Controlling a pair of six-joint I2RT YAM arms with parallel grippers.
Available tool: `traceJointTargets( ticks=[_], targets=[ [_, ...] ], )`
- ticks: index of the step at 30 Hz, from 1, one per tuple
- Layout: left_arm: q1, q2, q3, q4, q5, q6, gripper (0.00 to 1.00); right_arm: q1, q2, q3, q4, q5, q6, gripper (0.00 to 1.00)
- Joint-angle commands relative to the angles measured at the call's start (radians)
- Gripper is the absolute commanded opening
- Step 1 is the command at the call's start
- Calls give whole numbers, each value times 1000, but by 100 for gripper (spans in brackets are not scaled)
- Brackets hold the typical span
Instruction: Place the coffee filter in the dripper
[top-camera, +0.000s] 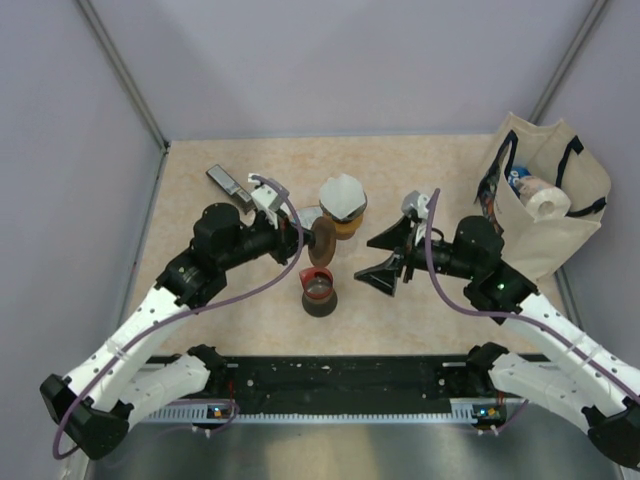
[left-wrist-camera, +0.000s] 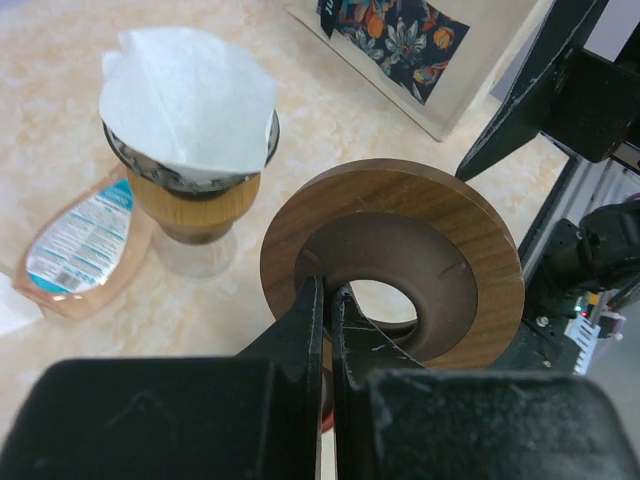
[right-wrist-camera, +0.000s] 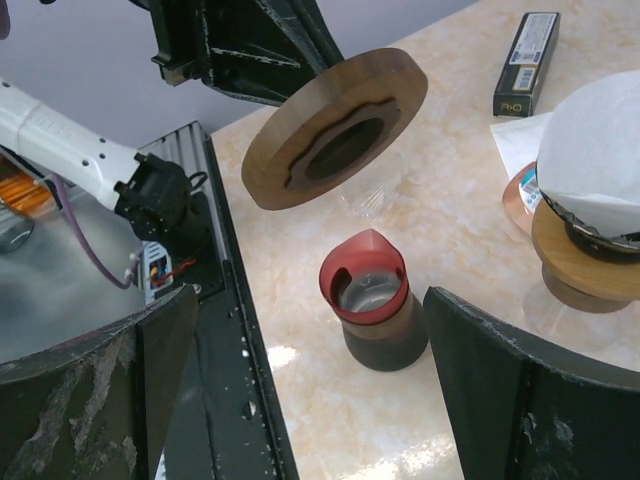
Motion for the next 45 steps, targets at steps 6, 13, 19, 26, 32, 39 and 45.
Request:
traceJointTargets(
  ticks=[6, 13, 19, 26, 32, 39, 45],
  targets=[
    [-2, 93, 123, 27, -54, 115, 0, -7, 49, 108, 112, 100, 248, 90],
    [-5, 131, 148, 64, -75, 68, 0, 9, 207, 267, 74, 201, 286, 80],
    [-5, 148, 165, 55, -132, 42, 0, 31, 359, 425, -102, 275, 291, 70],
    [-11, 177, 181, 47, -199, 28, 0, 60, 436, 470, -116, 307, 303, 61],
    [-10, 211, 212, 21, -239, 20, 0, 97, 485, 507, -121, 342, 289, 28],
    [-10, 194, 224, -2, -305, -76, 43, 97, 482, 519, -136, 373, 71, 0],
    [-10, 111, 221, -146, -422, -305, 87, 112, 383, 423, -72, 326, -438, 0]
  ],
)
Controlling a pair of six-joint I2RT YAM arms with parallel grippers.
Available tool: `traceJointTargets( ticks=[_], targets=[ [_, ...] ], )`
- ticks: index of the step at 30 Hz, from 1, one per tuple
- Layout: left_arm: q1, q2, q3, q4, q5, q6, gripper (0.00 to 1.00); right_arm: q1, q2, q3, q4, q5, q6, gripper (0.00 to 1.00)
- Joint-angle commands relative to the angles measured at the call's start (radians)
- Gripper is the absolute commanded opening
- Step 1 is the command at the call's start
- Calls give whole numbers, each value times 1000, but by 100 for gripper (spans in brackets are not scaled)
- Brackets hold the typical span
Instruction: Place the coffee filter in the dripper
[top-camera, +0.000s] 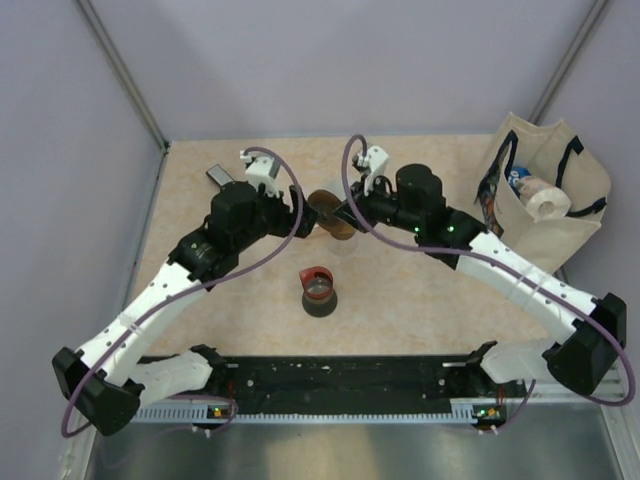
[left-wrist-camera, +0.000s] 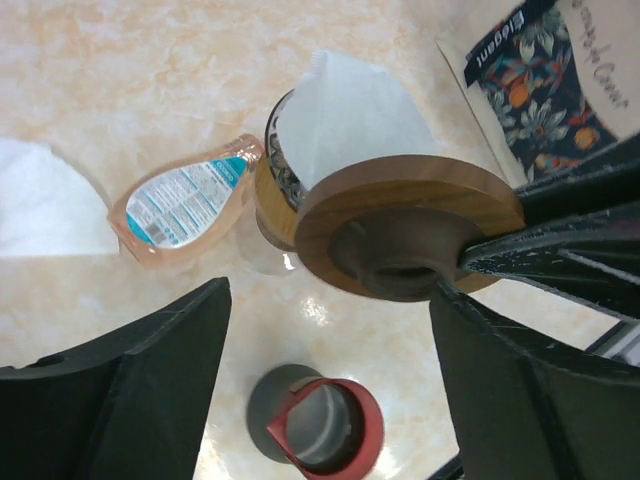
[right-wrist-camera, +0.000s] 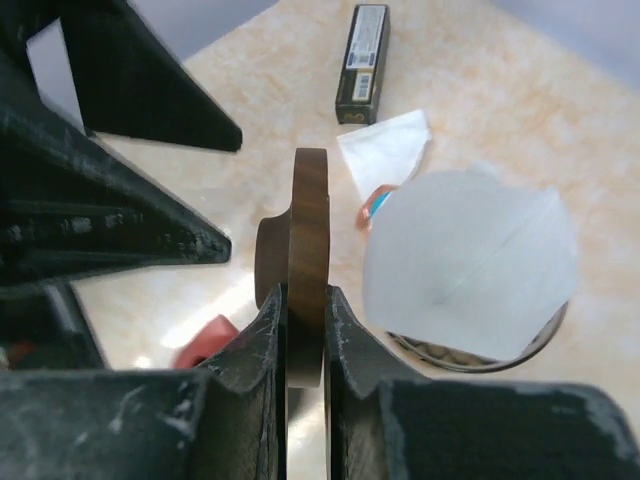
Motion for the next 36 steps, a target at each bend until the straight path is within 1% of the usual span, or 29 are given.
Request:
traceJointTargets(
  ticks=[1, 4, 6, 7, 9, 10, 14, 16, 19, 20, 23, 28, 36],
  targets=[
    [-3, -102, 36, -93, -106, -216, 99, 39, -147, -92, 135, -88, -546, 0],
    [2, -141, 32, -165, -125, -316, 99, 97, -278, -293, 265, -142, -971, 0],
    [12, -155, 32, -200, -111, -371, 99, 147, -335, -384, 330, -139, -1157, 0],
    [20, -159, 29, -207, -93, -385, 99, 160, -352, -410, 339, -136, -1181, 0],
    [26, -167, 18, -216, -79, -405, 99, 187, -358, -409, 315, -127, -1180, 0],
    [25, -175, 6, -214, -82, -406, 99, 211, -358, -412, 307, -98, -1178, 0],
    [26, -210, -28, -259, -166, -426, 99, 369, -335, -485, 341, 101, -1265, 0],
    [28, -233, -46, -277, -197, -429, 99, 443, -300, -493, 349, 215, -1279, 0],
    [29, -267, -79, -291, -215, -432, 99, 513, -242, -493, 342, 350, -1308, 0],
    [29, -276, -91, -296, -224, -429, 99, 532, -228, -495, 342, 373, -1308, 0],
    [31, -303, -117, -323, -250, -435, 99, 547, -197, -495, 336, 382, -1289, 0],
    [31, -326, -171, -306, -244, -440, 99, 564, -168, -533, 427, 456, -1304, 0],
    [31, -296, -178, -306, -240, -437, 99, 590, -105, -565, 505, 523, -1305, 5]
  ],
)
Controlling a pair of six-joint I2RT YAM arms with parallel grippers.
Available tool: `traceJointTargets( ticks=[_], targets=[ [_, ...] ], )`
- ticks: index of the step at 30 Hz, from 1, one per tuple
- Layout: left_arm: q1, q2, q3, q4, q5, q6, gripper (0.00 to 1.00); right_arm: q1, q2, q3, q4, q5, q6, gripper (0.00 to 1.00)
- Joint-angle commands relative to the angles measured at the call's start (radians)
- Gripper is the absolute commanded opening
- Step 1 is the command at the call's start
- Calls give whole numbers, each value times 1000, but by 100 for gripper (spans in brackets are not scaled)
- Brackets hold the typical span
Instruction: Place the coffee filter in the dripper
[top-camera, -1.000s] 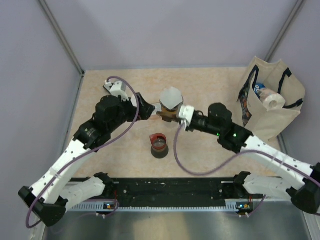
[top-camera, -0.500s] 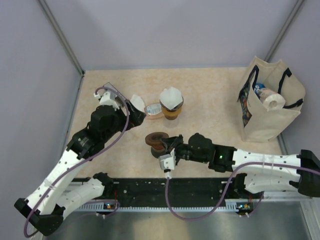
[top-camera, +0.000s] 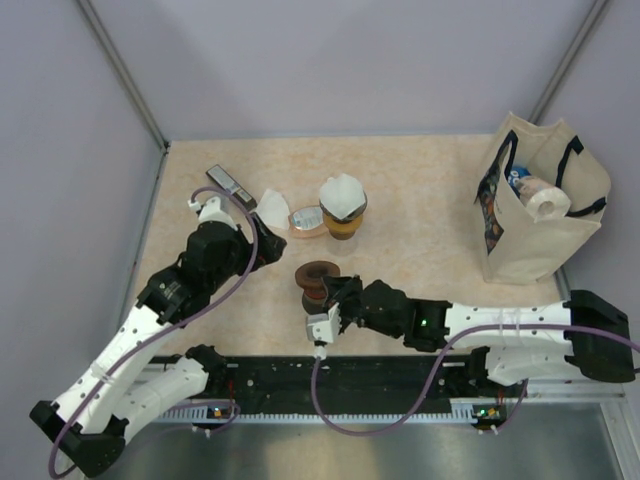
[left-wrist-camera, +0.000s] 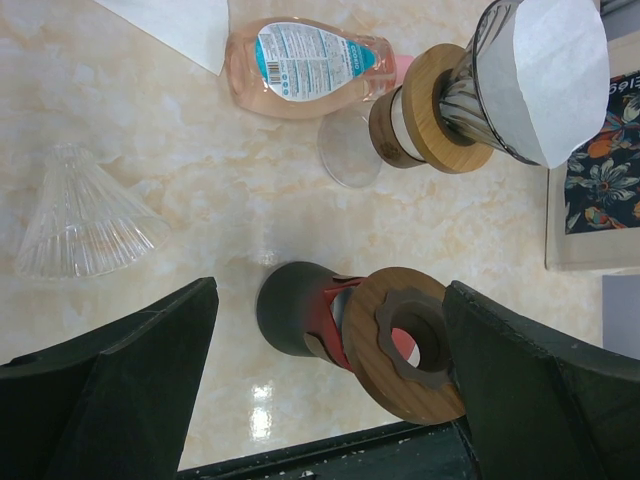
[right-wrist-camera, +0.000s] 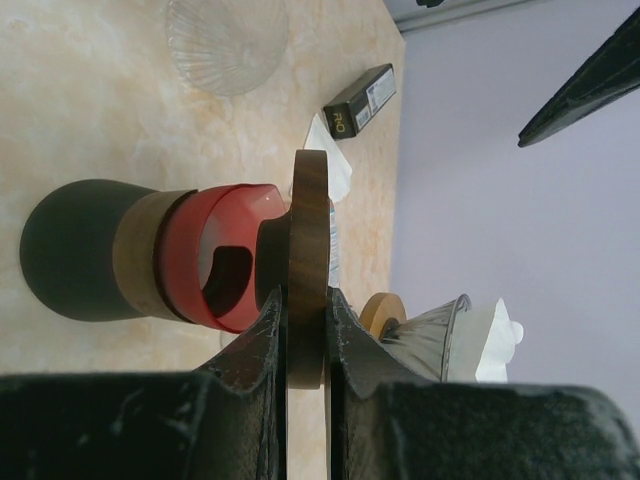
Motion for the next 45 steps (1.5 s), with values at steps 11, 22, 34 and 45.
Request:
traceJointTargets(
  ticks=[11, 22, 34, 45],
  targets=[
    [5, 37, 0, 41, -3, 21, 99, 54, 54, -50, 172, 139, 0, 17],
    [3, 29, 14, 32, -20, 38, 99, 69, 42, -37, 129, 136, 40, 44],
    [3, 34, 20, 32, -20, 43, 99, 69, 34, 20, 29, 118, 89, 73],
    [6, 38, 22, 1, -43, 47, 99, 69, -25, 75, -80, 32, 218, 99]
  ],
)
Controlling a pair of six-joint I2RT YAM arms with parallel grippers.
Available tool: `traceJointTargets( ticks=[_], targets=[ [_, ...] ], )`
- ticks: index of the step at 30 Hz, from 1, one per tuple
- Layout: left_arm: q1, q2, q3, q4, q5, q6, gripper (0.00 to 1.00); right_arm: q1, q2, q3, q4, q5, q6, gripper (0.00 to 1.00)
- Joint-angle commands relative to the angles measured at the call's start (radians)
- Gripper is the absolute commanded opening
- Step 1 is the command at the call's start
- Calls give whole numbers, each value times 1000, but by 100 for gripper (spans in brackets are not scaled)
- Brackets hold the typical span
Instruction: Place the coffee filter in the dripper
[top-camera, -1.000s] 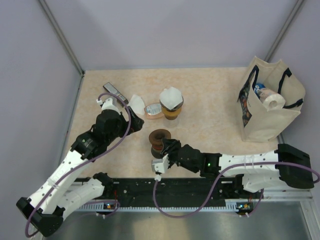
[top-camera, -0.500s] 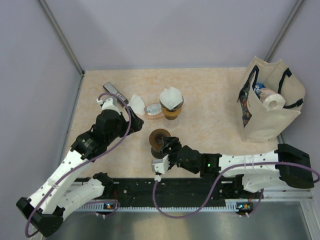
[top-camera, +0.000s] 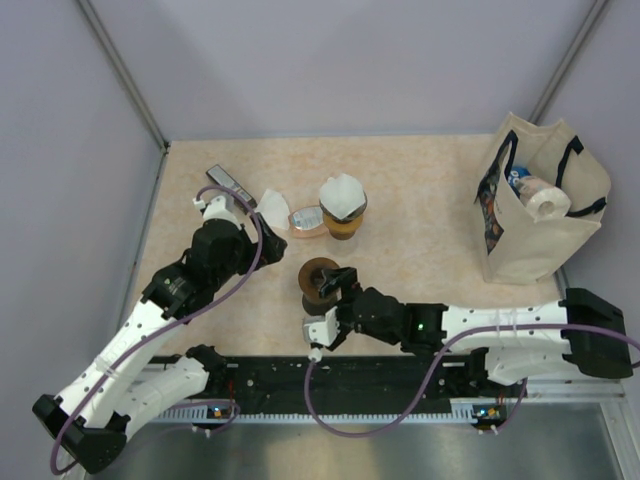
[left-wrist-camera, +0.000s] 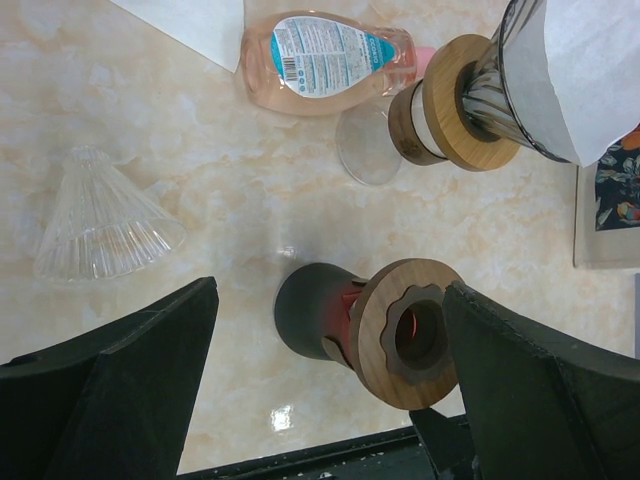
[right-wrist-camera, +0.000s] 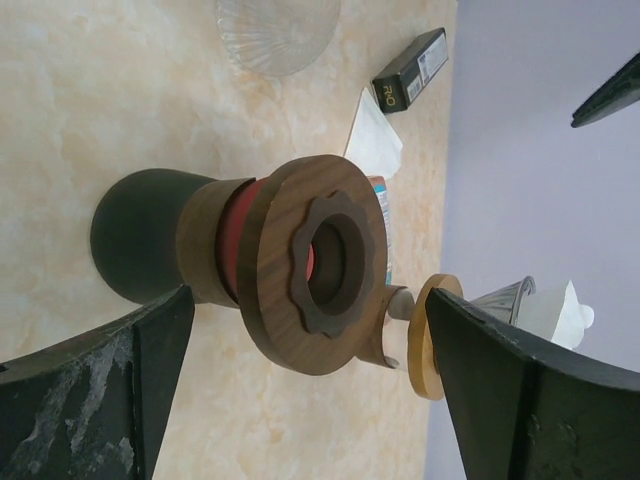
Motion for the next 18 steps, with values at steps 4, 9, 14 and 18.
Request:
traceJointTargets(
  ticks=[4, 9, 14, 18],
  targets=[
    [6, -10, 20, -36, -107, 9, 99, 15, -167, 79, -43, -200, 215, 99],
    [28, -30, -13, -38, -199, 38, 99, 7, -243, 132, -54, -101, 516, 99],
    [94, -7, -33, -85, -212, 12, 99, -80, -218, 238, -139, 103, 776, 99],
    [184, 13, -94, -81, -226, 20, 99, -160, -224, 255, -212, 163, 925, 99]
  ],
)
